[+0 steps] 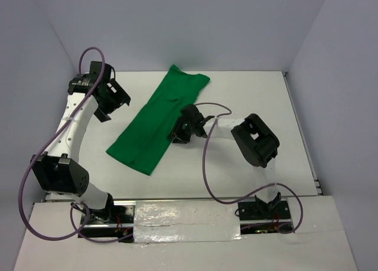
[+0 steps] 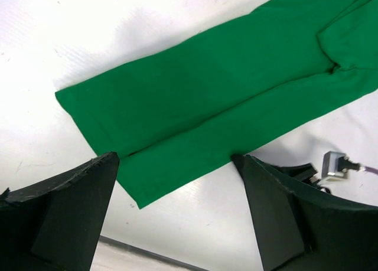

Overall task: Fold and stack the t-shirts
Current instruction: Rotate the tshirt 90 degrees

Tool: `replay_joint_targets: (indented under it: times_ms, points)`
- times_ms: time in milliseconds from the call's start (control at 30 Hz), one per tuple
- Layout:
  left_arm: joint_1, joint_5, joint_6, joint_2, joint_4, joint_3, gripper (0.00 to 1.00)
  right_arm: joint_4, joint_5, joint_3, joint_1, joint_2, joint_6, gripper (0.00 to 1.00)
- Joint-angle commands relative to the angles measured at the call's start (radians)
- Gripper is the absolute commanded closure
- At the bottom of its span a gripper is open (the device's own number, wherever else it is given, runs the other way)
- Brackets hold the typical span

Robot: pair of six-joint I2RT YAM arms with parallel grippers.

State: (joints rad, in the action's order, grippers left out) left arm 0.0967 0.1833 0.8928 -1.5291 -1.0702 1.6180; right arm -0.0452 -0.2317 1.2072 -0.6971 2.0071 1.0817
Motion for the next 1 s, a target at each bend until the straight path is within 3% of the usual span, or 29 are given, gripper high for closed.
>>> replay_joint_targets:
  times_ms: [0, 100, 133, 200, 233, 433, 600, 700, 800, 867, 967]
  points:
    - [-0.005, 0.024, -0.009, 0.041, -0.004, -0.023, 0.01, 0.015, 0.054, 0.057, 0.016, 0.059, 0.029, 0.56]
    - [-0.005, 0.019, -0.008, 0.032, -0.004, -0.023, 0.01, -0.004, 0.063, 0.081, 0.016, 0.100, 0.040, 0.66]
    - [-0.005, 0.016, -0.008, 0.029, -0.002, -0.023, 0.01, -0.002, 0.069, 0.083, 0.018, 0.111, 0.046, 0.76]
    - [-0.005, 0.019, -0.012, 0.030, 0.001, -0.030, 0.00, -0.016, 0.075, 0.086, 0.021, 0.114, 0.049, 0.87]
    - [-0.006, 0.018, -0.014, 0.032, 0.001, -0.033, 0.01, -0.021, 0.077, 0.080, 0.025, 0.105, 0.049, 0.99]
    - [-0.005, -0.004, -0.022, 0.058, 0.013, -0.108, 0.01, -0.002, 0.055, -0.102, 0.088, -0.031, 0.008, 1.00]
    - [-0.002, -0.067, -0.008, 0.096, 0.068, -0.227, 0.01, -0.085, 0.055, -0.239, 0.166, -0.131, -0.130, 1.00]
    - [0.015, -0.108, 0.008, 0.122, 0.113, -0.317, 0.01, -0.085, 0.032, -0.327, 0.258, -0.189, -0.183, 0.89]
    - [0.066, -0.166, 0.000, 0.153, 0.195, -0.441, 0.01, -0.120, -0.024, -0.353, 0.321, -0.235, -0.255, 0.50]
    - [0.106, -0.215, -0.015, 0.171, 0.251, -0.542, 0.01, -0.154, -0.034, -0.350, 0.317, -0.269, -0.296, 0.44]
    - [0.129, -0.240, -0.014, 0.184, 0.354, -0.665, 0.02, -0.191, -0.047, -0.408, 0.268, -0.373, -0.298, 0.43]
